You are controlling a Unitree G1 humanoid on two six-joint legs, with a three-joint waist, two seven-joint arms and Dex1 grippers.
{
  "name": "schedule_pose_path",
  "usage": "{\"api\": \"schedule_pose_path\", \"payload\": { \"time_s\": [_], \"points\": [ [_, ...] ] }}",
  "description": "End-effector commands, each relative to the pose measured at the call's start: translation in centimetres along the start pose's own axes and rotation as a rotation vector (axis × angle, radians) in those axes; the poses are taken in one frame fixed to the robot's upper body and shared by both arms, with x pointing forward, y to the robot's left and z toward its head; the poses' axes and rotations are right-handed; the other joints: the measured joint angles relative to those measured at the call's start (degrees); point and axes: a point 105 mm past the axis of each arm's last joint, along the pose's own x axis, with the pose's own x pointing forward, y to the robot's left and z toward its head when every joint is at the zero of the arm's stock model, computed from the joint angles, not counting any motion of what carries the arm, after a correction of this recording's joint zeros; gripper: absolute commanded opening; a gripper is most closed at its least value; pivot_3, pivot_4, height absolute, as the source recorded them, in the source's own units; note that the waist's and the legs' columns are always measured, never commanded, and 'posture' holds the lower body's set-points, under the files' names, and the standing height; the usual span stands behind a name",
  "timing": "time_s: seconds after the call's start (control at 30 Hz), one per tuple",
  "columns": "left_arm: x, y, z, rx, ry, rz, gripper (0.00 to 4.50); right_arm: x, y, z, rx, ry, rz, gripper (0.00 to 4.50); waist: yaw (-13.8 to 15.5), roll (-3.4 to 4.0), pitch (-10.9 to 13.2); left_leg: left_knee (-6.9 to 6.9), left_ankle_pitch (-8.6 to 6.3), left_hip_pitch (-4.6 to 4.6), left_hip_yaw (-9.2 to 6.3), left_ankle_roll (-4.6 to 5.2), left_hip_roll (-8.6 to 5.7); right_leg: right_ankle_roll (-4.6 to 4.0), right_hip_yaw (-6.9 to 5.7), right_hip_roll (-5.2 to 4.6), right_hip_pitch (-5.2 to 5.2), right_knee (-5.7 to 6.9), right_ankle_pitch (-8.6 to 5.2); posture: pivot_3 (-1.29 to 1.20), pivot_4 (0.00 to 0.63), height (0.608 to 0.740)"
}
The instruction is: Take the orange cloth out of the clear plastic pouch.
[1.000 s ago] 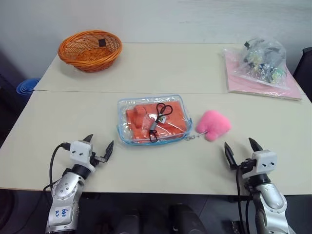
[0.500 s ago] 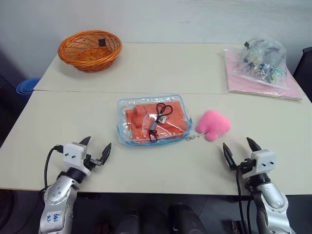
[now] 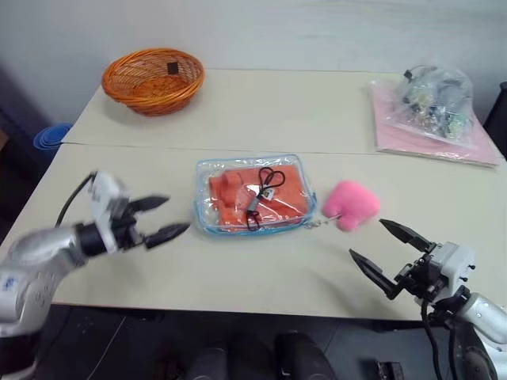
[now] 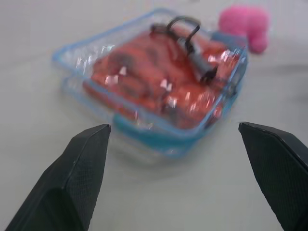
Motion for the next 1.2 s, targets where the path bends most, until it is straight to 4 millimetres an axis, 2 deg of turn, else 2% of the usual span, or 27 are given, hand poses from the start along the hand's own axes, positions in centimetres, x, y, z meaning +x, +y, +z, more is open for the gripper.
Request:
{"api": "schedule_pose_path", "payload": {
  "time_s": [0.03, 0.17, 0.37, 0.47, 0.57, 0.6, 0.73, 0.8, 0.87, 0.9, 0.93, 1.0, 1.03, 1.1, 1.2],
  "points": [
    [4.8, -0.4, -0.3, -0.066, 0.091, -0.057, 4.48, 0.2, 0.7, 2.3, -0.046, -0.083, 0.078, 4.50, 0.4, 0.01, 0.0, 0.06, 0.00, 0.00, 0.01, -0.02, -0.02, 0.03, 0.01, 0.01, 0.00, 0.02, 0.02, 0.00, 0.150, 0.740],
    [9.7, -1.1, -0.3, -0.090, 0.162, -0.090, 4.48, 0.9, 1.4, 3.4, -0.078, -0.107, 0.137, 4.50, 0.2, -0.06, 0.0, 0.23, 0.09, -0.17, 0.14, -0.21, 0.00, 0.09, 0.13, 0.15, -0.13, 0.16, 0.04, 0.00, 0.150, 0.740],
    [13.5, -0.9, -1.9, -0.026, 0.260, -0.034, 4.48, 1.4, 1.4, 4.3, -0.101, -0.129, 0.097, 4.50, 0.3, -0.14, 0.1, 0.33, 0.13, -0.19, 0.18, -0.30, 0.04, 0.10, 0.19, 0.21, -0.25, 0.20, 0.05, 0.00, 0.150, 0.740],
    [14.8, -1.5, -2.7, 0.025, 0.314, -0.036, 3.97, 1.2, 1.2, 4.3, -0.119, -0.115, 0.053, 4.50, 0.6, -0.17, 0.1, 0.41, 0.15, -0.20, 0.16, -0.34, 0.04, 0.10, 0.20, 0.20, -0.24, 0.25, 0.05, 0.00, 0.150, 0.740],
    [15.5, -2.2, -2.9, 0.044, 0.325, -0.065, 3.04, 1.1, 1.0, 4.5, -0.130, -0.112, 0.015, 4.50, 0.7, -0.17, 0.1, 0.44, 0.15, -0.21, 0.16, -0.34, 0.02, 0.10, 0.21, 0.18, -0.22, 0.24, 0.05, 0.00, 0.150, 0.740],
    [15.6, -2.3, -2.8, 0.035, 0.320, -0.070, 2.85, 1.1, 1.0, 4.6, -0.133, -0.112, 0.010, 4.50, 0.7, -0.17, 0.1, 0.44, 0.15, -0.21, 0.16, -0.34, 0.02, 0.10, 0.22, 0.18, -0.22, 0.25, 0.05, 0.00, 0.150, 0.740],
    [15.6, -2.3, -1.8, 0.034, 0.266, -0.080, 1.58, 1.1, 0.8, 4.6, -0.131, -0.115, -0.019, 4.50, 0.5, -0.17, 0.1, 0.44, 0.15, -0.20, 0.16, -0.35, 0.02, 0.10, 0.21, 0.18, -0.23, 0.26, 0.05, 0.00, 0.150, 0.740],
    [14.9, -2.0, -0.9, 0.010, 0.204, -0.097, 0.89, 1.1, 0.5, 4.6, -0.134, -0.116, -0.034, 4.50, 0.4, -0.18, 0.1, 0.44, 0.17, -0.20, 0.17, -0.38, 0.04, 0.10, 0.21, 0.20, -0.24, 0.29, 0.05, 0.00, 0.150, 0.740],
    [13.9, -0.7, -0.1, -0.046, 0.139, -0.057, 0.29, 1.2, 0.2, 4.4, -0.130, -0.117, -0.045, 4.50, 0.3, -0.17, 0.1, 0.44, 0.18, -0.19, 0.17, -0.39, 0.04, 0.10, 0.21, 0.20, -0.24, 0.32, 0.05, 0.00, 0.150, 0.740],
    [13.6, -0.2, 0.0, -0.061, 0.119, -0.038, 0.05, 1.2, 0.1, 4.3, -0.129, -0.117, -0.046, 4.50, 0.3, -0.17, 0.1, 0.44, 0.18, -0.18, 0.17, -0.40, 0.04, 0.10, 0.21, 0.20, -0.24, 0.32, 0.05, 0.00, 0.150, 0.740],
    [13.1, 0.4, 0.6, -0.074, 0.065, -0.024, 0.02, 1.2, 0.1, 4.3, -0.127, -0.118, -0.043, 4.50, 0.4, -0.17, 0.1, 0.45, 0.18, -0.17, 0.17, -0.39, 0.05, 0.10, 0.21, 0.20, -0.24, 0.33, 0.05, 0.00, 0.150, 0.740],
    [10.5, 2.3, 3.2, -0.136, -0.182, 0.016, 0.02, 1.7, 0.2, 4.5, -0.114, -0.143, -0.032, 4.50, 0.3, -0.17, 0.1, 0.45, 0.18, -0.18, 0.17, -0.39, 0.04, 0.10, 0.20, 0.19, -0.24, 0.32, 0.05, 0.00, 0.150, 0.740],
    [9.0, 3.3, 3.7, -0.147, -0.259, 0.052, 0.02, 1.9, 0.2, 4.6, -0.107, -0.154, -0.027, 4.50, 0.2, -0.17, 0.1, 0.46, 0.18, -0.17, 0.17, -0.39, 0.05, 0.10, 0.20, 0.19, -0.24, 0.32, 0.05, 0.00, 0.150, 0.740],
    [5.5, 6.1, 3.3, -0.140, -0.321, 0.203, 0.02, 2.9, 0.8, 4.9, -0.094, -0.179, 0.015, 4.50, 0.2, -0.17, 0.1, 0.45, 0.18, -0.17, 0.18, -0.40, 0.08, 0.10, 0.18, 0.19, -0.27, 0.32, 0.05, 0.00, 0.150, 0.740],
    [-0.2, 10.1, 0.9, -0.118, -0.289, 0.487, 0.02, 4.7, 1.8, 5.6, -0.085, -0.224, 0.085, 4.50, 0.0, -0.17, 0.1, 0.44, 0.20, -0.14, 0.17, -0.43, 0.10, 0.09, 0.18, 0.21, -0.29, 0.36, 0.05, 0.00, 0.150, 0.740]
  ]
}}
